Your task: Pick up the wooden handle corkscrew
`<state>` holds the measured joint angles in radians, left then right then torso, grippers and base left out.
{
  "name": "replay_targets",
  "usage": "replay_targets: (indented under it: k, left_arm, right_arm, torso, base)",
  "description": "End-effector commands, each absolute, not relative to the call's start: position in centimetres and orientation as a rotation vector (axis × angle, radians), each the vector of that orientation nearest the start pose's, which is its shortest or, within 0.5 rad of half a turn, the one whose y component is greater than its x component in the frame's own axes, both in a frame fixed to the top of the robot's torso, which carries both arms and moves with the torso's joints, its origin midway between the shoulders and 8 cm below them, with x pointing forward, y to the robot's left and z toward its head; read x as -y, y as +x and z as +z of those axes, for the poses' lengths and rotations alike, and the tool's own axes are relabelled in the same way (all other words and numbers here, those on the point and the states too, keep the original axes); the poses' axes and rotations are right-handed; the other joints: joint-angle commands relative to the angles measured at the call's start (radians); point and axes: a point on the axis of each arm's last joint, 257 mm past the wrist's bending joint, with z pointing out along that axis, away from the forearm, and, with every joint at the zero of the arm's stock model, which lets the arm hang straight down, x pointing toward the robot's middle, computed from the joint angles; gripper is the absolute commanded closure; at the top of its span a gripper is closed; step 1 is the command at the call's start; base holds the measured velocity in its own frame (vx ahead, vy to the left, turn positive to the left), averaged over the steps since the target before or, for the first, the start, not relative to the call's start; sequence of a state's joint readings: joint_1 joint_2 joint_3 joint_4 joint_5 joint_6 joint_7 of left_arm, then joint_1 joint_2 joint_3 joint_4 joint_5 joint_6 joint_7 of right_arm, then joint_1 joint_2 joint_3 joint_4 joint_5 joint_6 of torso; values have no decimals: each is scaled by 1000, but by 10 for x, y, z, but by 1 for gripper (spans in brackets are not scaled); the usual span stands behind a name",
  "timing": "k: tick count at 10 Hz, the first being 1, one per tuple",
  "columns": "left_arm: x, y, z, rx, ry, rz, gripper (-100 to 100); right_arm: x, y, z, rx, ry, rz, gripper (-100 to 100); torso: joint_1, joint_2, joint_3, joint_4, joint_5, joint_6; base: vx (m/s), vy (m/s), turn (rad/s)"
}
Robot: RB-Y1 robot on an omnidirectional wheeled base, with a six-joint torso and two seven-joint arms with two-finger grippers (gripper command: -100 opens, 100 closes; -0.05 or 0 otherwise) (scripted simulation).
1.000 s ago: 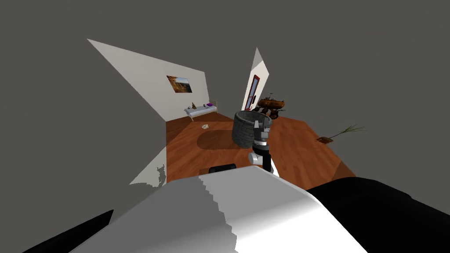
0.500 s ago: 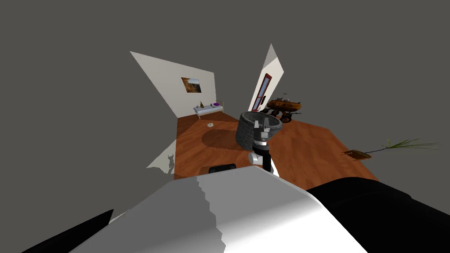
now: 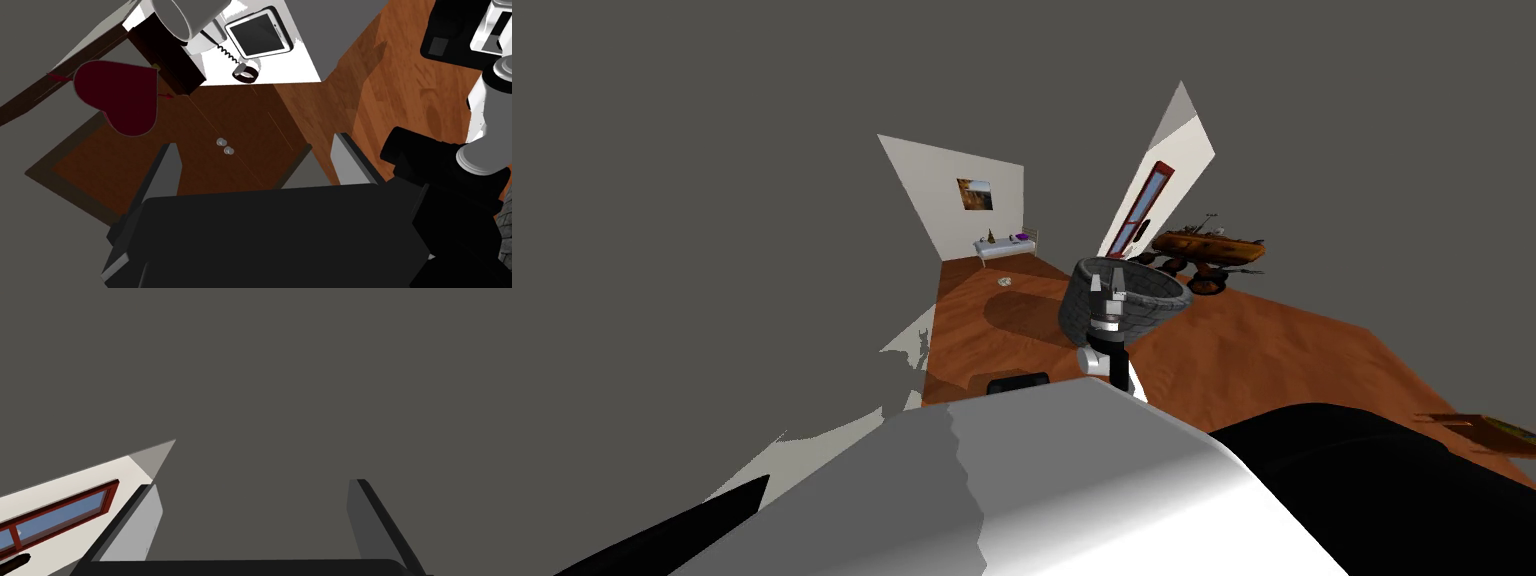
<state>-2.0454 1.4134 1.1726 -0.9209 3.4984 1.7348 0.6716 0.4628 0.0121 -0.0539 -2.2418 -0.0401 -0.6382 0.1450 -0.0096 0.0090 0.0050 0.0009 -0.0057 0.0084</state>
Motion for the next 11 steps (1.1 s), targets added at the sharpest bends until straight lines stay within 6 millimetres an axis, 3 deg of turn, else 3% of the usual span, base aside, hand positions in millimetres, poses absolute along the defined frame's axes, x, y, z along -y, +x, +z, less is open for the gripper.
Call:
replay_targets:
  k: [1, 2, 4, 5, 7, 8, 10, 11]
  left_arm:
    - [-591, -174, 159, 1743, -2002, 1041, -100]
    - [-597, -174, 141, 1750, -2072, 990, -100]
    - [-606, -166, 132, 1749, -2110, 910, -100]
    - [-612, -163, 116, 1752, -2175, 853, -100]
    - [-620, -155, 109, 1750, -2205, 779, -100]
    - [-626, -150, 93, 1750, -2267, 710, -100]
    - [-633, -142, 89, 1748, -2287, 651, -100]
    - [-640, -134, 75, 1744, -2348, 565, -100]
  right_arm:
    - [296, 324, 45, -512, 530, 1173, 0]
    - [296, 324, 45, -512, 530, 1174, 0]
    - [296, 324, 45, -512, 530, 1174, 0]
    - [296, 324, 45, -512, 530, 1174, 0]
    - [296, 324, 45, -512, 530, 1174, 0]
    - [296, 324, 45, -512, 530, 1174, 0]
    - [296, 324, 45, -512, 530, 1174, 0]
    - [296, 324, 45, -512, 530, 1174, 0]
  torso:
    - [0, 0, 0, 0, 0, 0]
    - [1, -2, -1, -1, 0, 2]
    - [0, 0, 0, 0, 0, 1]
    - [0, -3, -2, -1, 0, 2]
    - [-1, -1, 0, 0, 0, 1]
    - [0, -3, -2, -1, 0, 2]
    - [0, 0, 0, 0, 0, 1]
    - [0, -2, -2, -1, -1, 3]
  base:
    - [-33, -26, 133]
    - [-64, -22, 376]
    - [-48, -30, 259]
    - [-58, -34, 335]
    - [-49, -33, 260]
    - [-79, -11, 341]
    - [-56, -20, 228]
    - [-68, -13, 352]
